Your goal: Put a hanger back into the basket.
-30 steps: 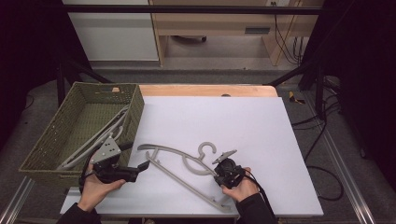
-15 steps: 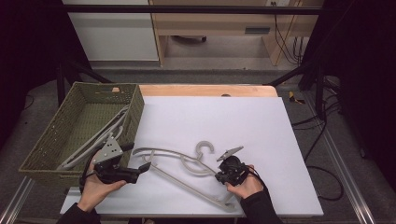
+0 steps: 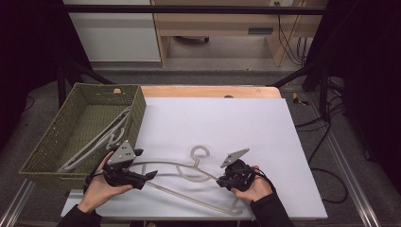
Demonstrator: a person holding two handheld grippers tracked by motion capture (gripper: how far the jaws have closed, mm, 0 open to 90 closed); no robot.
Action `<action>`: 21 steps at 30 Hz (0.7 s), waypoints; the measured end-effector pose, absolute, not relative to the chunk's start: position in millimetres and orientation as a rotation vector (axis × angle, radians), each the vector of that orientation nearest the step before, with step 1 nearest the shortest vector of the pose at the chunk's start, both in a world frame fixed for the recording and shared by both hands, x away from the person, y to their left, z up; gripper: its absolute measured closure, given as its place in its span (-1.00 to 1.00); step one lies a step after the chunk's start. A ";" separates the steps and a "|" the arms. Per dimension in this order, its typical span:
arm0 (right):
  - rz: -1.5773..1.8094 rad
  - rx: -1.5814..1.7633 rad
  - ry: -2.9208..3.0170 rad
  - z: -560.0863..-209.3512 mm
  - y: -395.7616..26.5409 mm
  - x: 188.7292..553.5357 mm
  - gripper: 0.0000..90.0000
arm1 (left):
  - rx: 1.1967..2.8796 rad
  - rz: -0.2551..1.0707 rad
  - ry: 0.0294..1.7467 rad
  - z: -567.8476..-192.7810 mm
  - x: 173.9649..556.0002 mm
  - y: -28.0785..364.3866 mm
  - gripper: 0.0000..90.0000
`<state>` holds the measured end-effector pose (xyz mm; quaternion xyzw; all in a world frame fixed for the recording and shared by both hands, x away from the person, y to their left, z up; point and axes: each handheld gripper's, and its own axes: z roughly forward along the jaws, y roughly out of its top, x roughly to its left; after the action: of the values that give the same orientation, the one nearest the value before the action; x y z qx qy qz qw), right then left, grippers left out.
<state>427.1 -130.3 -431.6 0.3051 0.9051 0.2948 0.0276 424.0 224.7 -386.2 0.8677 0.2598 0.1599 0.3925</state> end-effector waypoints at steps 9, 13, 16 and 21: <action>0.929 0.824 2.845 -426.7 -126.7 420.7 0.84 | 2.422 0.307 0.585 -396.0 437.9 205.7 -0.37; 0.930 0.798 2.842 -423.6 -124.3 417.7 0.84 | 2.484 0.288 0.546 -397.5 438.3 195.2 -0.20; 0.932 0.758 2.846 -421.2 -124.1 416.1 0.84 | 2.524 0.288 0.525 -400.6 438.3 189.7 -0.07; 0.930 0.725 2.856 -420.3 -122.2 413.6 0.84 | 2.576 0.264 0.491 -404.6 436.4 184.0 0.27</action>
<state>413.6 -122.2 -420.3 0.2345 0.9240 0.3009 0.0256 436.4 184.0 -404.6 0.9462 0.1805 0.0970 0.2504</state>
